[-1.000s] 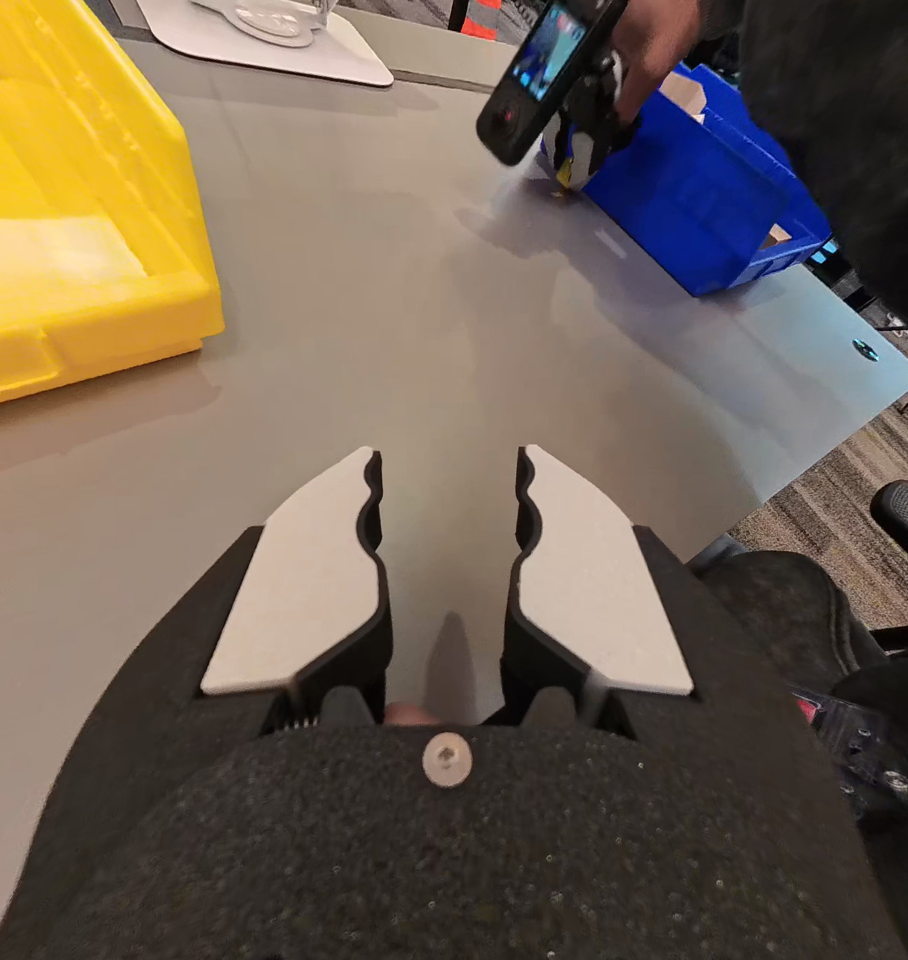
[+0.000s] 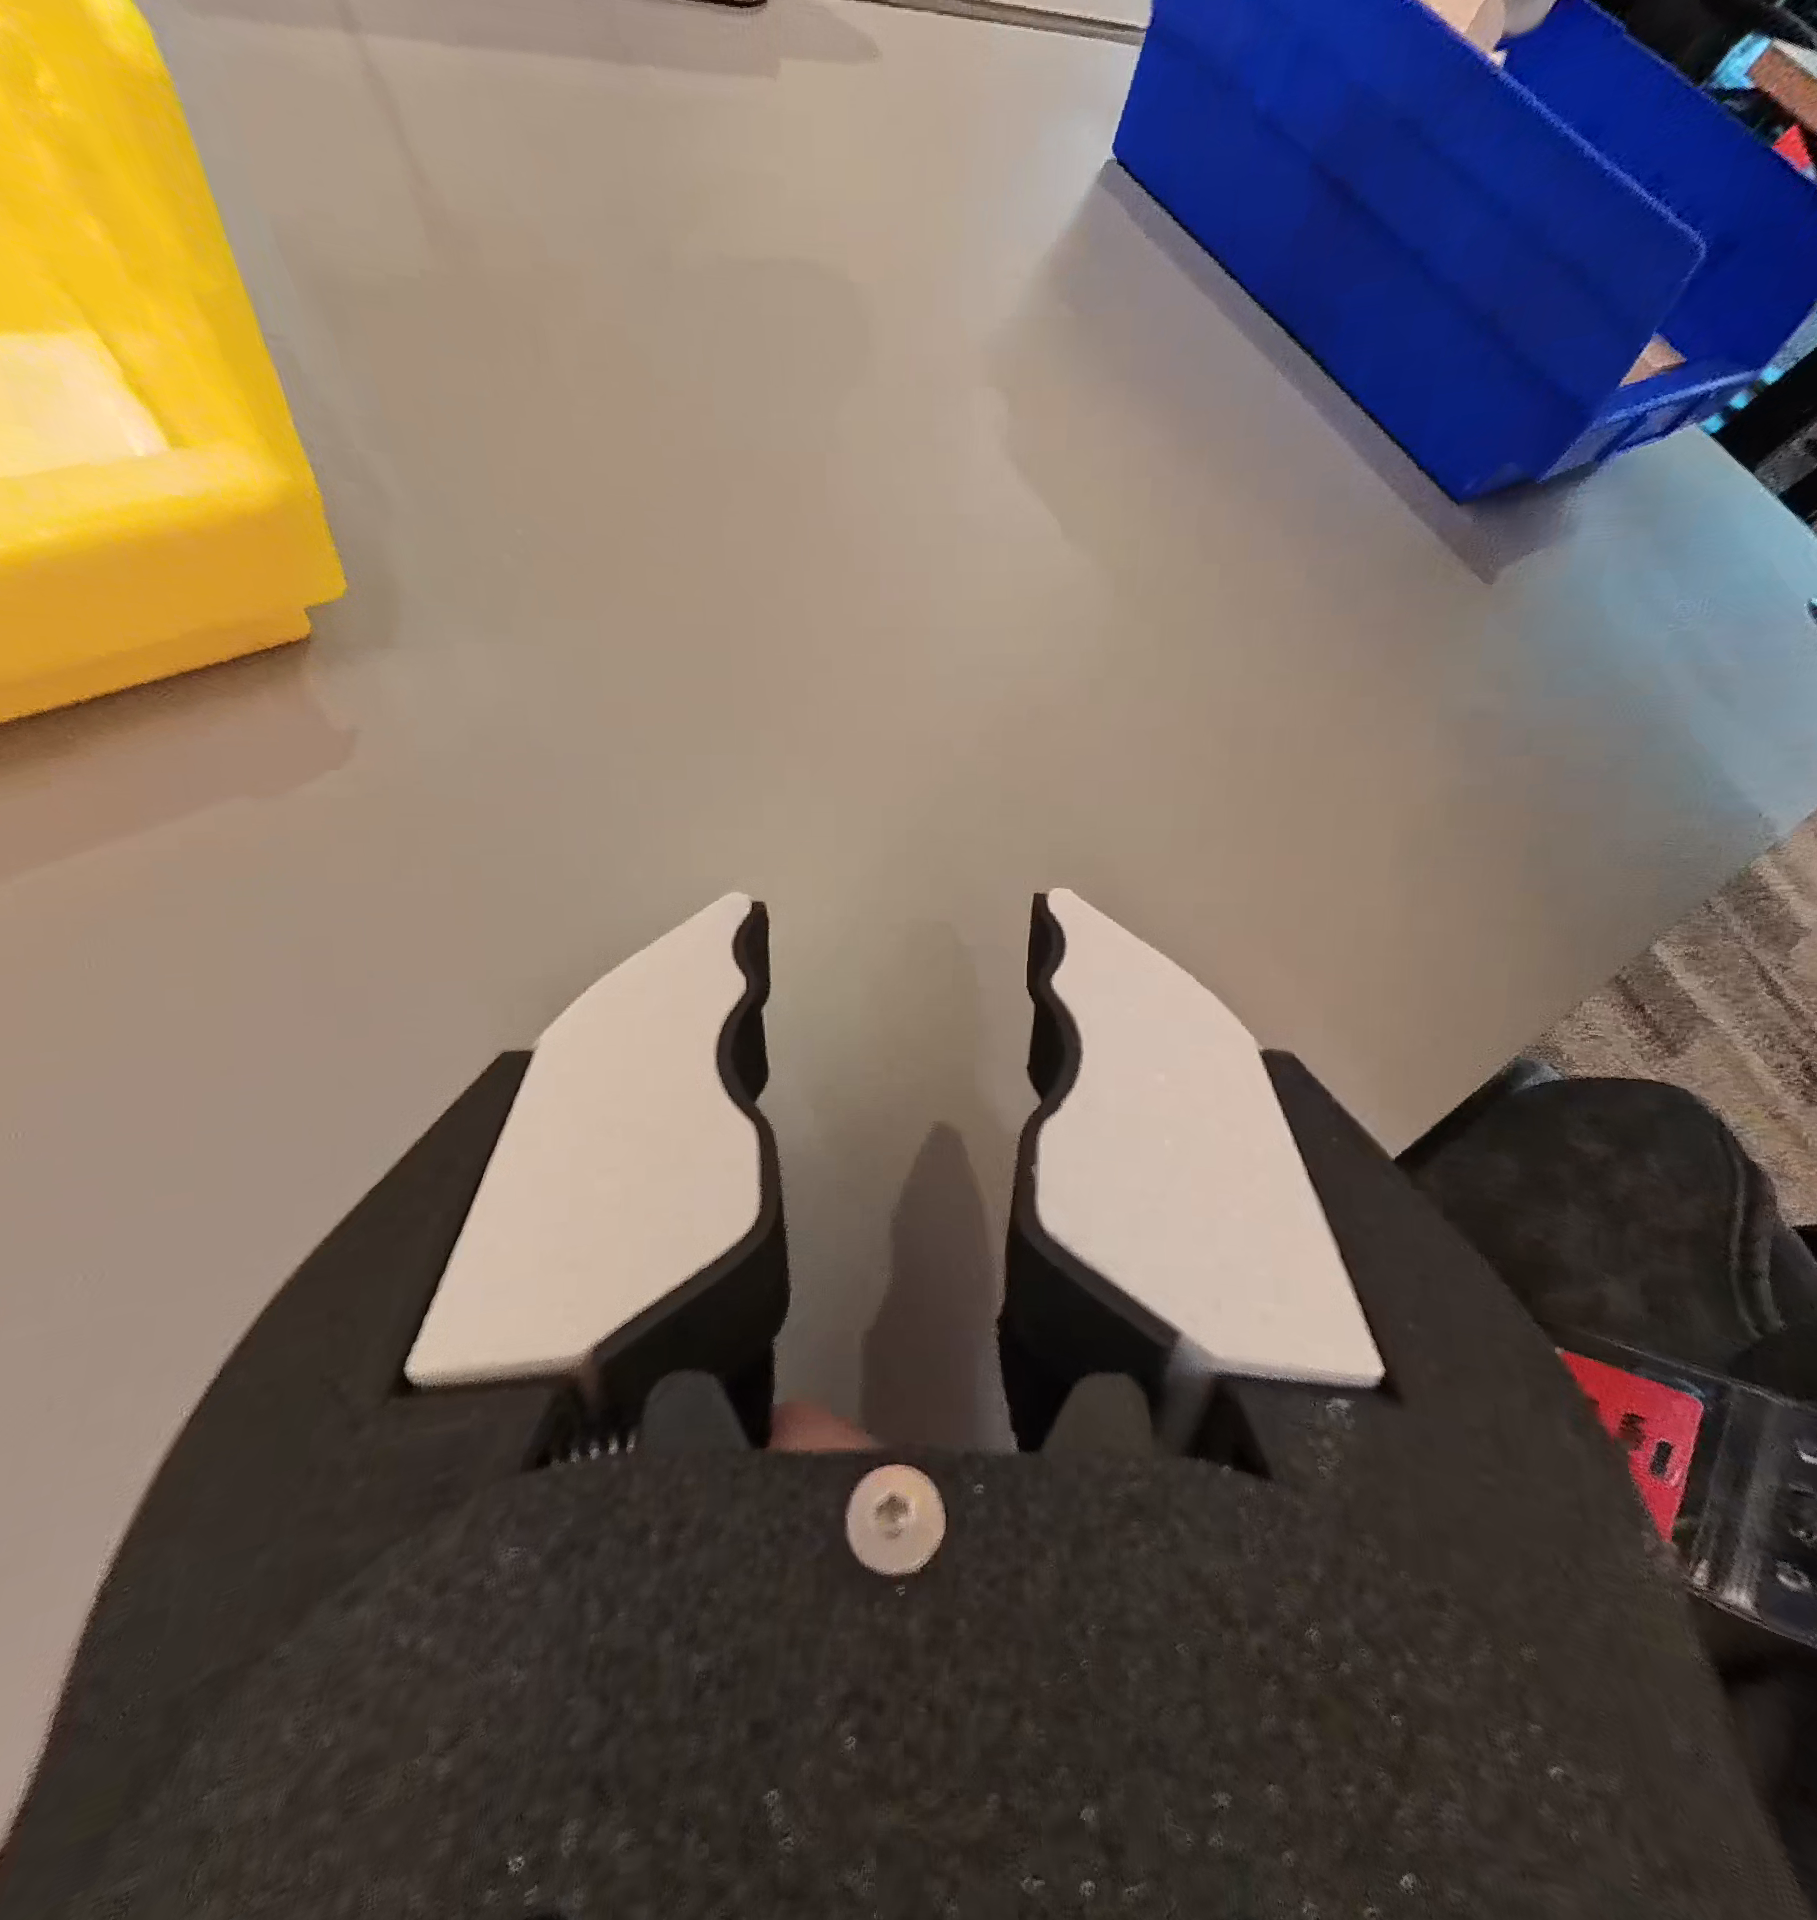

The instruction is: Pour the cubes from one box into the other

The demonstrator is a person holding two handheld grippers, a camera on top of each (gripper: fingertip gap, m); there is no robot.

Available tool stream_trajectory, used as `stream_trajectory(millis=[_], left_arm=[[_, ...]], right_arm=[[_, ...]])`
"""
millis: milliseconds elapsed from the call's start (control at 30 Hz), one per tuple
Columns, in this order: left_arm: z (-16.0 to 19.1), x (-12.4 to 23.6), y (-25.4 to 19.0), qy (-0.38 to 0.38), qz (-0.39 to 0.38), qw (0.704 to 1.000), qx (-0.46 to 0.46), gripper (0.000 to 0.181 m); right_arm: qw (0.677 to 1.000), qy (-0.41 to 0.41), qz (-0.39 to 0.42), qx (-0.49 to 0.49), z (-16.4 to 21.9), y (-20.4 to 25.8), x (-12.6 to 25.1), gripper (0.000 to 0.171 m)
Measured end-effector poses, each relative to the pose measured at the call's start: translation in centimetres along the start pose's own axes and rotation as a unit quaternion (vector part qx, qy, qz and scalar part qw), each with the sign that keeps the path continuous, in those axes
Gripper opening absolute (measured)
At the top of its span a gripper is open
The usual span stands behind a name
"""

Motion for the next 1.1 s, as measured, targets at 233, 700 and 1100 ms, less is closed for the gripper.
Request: stream_trajectory(millis=[233, 700, 1100], left_arm=[[-0.5, -0.7, -0.4, 0.000, 0.008, 1.000, -0.009, 0.048], [-3.2, 2.9, 4.7, -0.059, -0.099, 0.993, -0.002, 0.048], [-3.7, 9.6, 11.2, -0.122, -0.213, 0.969, -0.018, 0.048]], right_arm=[[0.997, 0.053, 0.052, 0.011, -0.6, -1.0, -2.1, 0.022], [0.906, -0.384, 0.179, -0.010, 2.3, 8.9, 15.3, 0.039], [0.815, -0.506, 0.203, -0.197, 18.1, 19.5, 9.2, 0.039]])
Point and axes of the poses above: each gripper's, where its closed fingertips meet, x back along the fingers, z out of its underside, y = z × x across the jaws, the point moved 2 cm from there along x, back along the fingers, and after that the axes turned 15 degrees about -y, right-handed, at the moved point
